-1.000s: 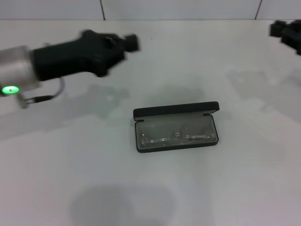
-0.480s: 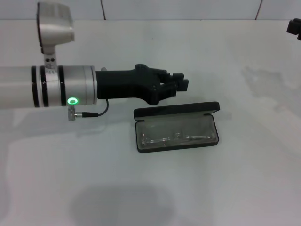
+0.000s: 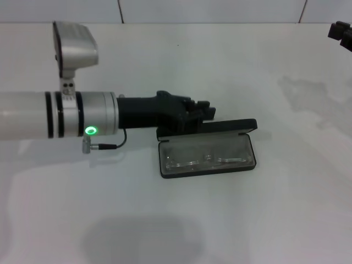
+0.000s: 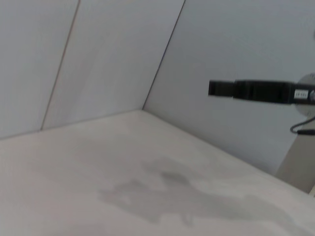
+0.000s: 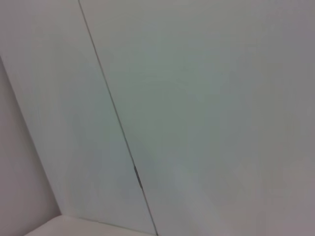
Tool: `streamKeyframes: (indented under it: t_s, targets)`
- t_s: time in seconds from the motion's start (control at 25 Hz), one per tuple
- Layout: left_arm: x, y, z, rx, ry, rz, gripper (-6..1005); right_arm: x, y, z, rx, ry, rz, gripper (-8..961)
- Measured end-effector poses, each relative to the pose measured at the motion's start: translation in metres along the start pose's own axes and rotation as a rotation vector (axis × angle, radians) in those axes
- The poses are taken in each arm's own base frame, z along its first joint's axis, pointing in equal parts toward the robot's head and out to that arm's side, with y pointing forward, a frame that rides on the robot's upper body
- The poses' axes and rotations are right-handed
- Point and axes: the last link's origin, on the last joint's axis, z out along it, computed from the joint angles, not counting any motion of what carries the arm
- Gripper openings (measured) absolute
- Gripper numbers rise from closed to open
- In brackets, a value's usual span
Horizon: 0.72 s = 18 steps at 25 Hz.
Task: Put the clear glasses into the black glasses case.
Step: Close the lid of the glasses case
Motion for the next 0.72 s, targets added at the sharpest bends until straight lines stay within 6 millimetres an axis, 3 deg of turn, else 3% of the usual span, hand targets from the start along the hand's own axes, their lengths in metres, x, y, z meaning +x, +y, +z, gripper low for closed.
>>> streamKeyframes:
  t_s: [0.72]
  targets:
    - [-0.0113,0.0012,0.0059,0.008,-0.046,-0.003,205,0.0089,-0.0015,-0.002,0.004,0.005,0.028,113]
